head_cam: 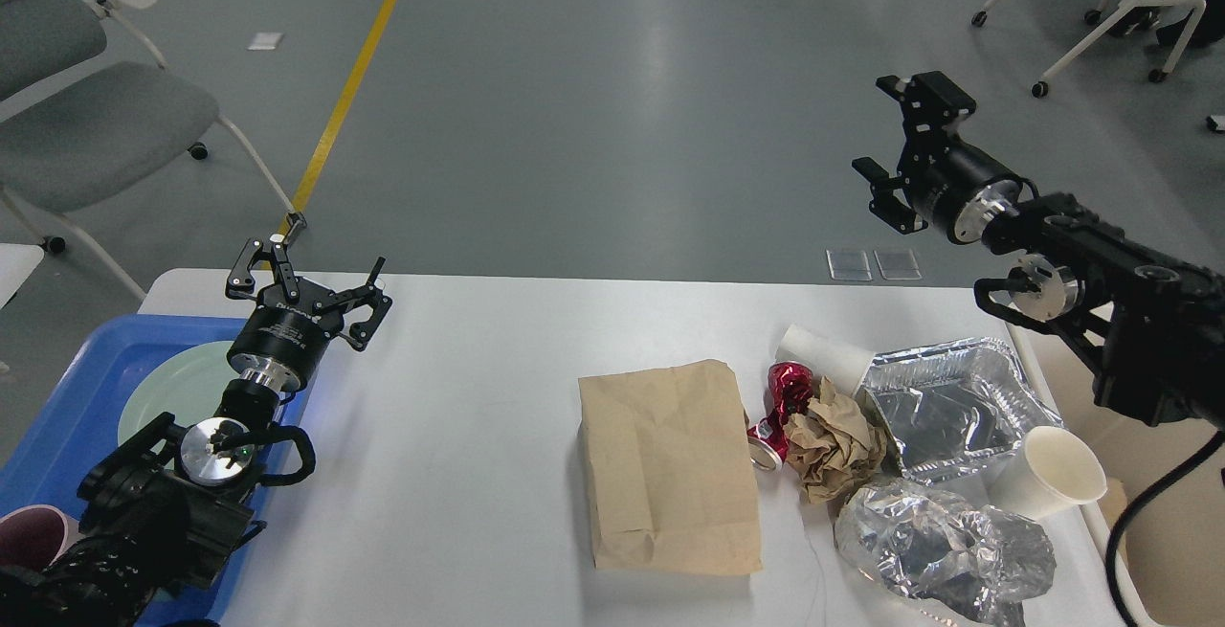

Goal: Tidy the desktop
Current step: 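Raise the right gripper and move it over the brown paper bag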

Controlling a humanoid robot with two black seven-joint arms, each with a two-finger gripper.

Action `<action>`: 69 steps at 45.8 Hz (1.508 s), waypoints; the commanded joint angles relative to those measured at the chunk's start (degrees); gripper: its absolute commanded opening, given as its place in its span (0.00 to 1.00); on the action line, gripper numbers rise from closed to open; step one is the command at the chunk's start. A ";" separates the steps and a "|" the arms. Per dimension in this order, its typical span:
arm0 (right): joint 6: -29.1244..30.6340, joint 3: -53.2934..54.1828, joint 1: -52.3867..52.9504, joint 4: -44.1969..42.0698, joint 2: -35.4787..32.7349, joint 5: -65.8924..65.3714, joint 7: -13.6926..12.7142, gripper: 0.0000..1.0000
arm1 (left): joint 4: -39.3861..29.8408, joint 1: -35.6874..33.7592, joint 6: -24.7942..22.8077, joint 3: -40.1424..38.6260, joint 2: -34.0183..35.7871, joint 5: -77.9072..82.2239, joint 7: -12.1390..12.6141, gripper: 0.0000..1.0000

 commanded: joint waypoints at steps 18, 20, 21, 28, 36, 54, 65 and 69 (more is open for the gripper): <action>7.85 -61.76 21.13 -2.82 17.86 9.72 -17.10 1.00 | 0.00 0.00 0.02 0.00 0.02 0.00 0.00 0.96; 8.73 -64.84 22.88 -0.88 18.48 13.06 -17.01 1.00 | 0.00 0.00 0.02 0.00 -0.07 0.00 0.00 0.96; 9.26 -66.08 24.11 0.52 18.74 14.47 -17.01 1.00 | 0.00 0.00 0.02 0.00 0.02 0.00 0.00 0.96; 21.28 -72.76 32.99 12.38 19.63 16.94 -16.92 1.00 | 0.00 0.00 0.02 0.00 0.02 0.00 0.00 0.96; 35.97 -72.77 40.81 18.10 19.80 17.82 -16.84 1.00 | 0.00 0.00 -0.07 0.00 -0.07 0.00 0.00 0.96; 43.25 -80.24 58.31 23.65 21.29 17.65 -16.92 1.00 | 0.00 0.00 -0.07 0.00 0.02 0.00 0.00 0.96; 40.04 -77.87 49.89 22.68 22.00 17.03 -16.92 1.00 | 0.00 0.00 -0.07 0.00 0.02 0.00 0.00 0.96; 34.15 -74.80 45.58 22.77 22.00 17.21 -17.01 1.00 | 0.00 0.00 0.02 0.00 0.02 0.00 0.00 0.96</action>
